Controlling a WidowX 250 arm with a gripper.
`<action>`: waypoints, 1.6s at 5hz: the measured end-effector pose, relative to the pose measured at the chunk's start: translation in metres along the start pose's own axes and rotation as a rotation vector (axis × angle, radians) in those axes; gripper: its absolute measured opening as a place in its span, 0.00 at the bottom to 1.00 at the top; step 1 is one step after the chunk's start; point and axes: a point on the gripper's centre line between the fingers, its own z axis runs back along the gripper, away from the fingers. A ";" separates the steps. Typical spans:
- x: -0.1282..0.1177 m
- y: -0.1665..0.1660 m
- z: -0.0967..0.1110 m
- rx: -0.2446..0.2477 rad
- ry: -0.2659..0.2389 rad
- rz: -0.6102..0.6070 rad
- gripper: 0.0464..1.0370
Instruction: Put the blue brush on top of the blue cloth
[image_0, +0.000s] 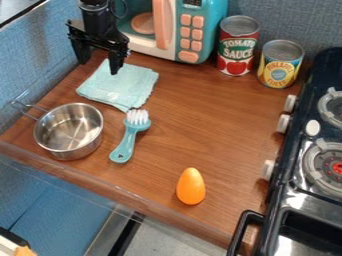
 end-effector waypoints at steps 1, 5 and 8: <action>-0.009 -0.005 -0.017 -0.018 0.048 -0.003 0.96; -0.083 -0.095 0.012 -0.080 0.021 -0.224 0.96; -0.085 -0.103 -0.030 -0.013 0.095 -0.169 0.96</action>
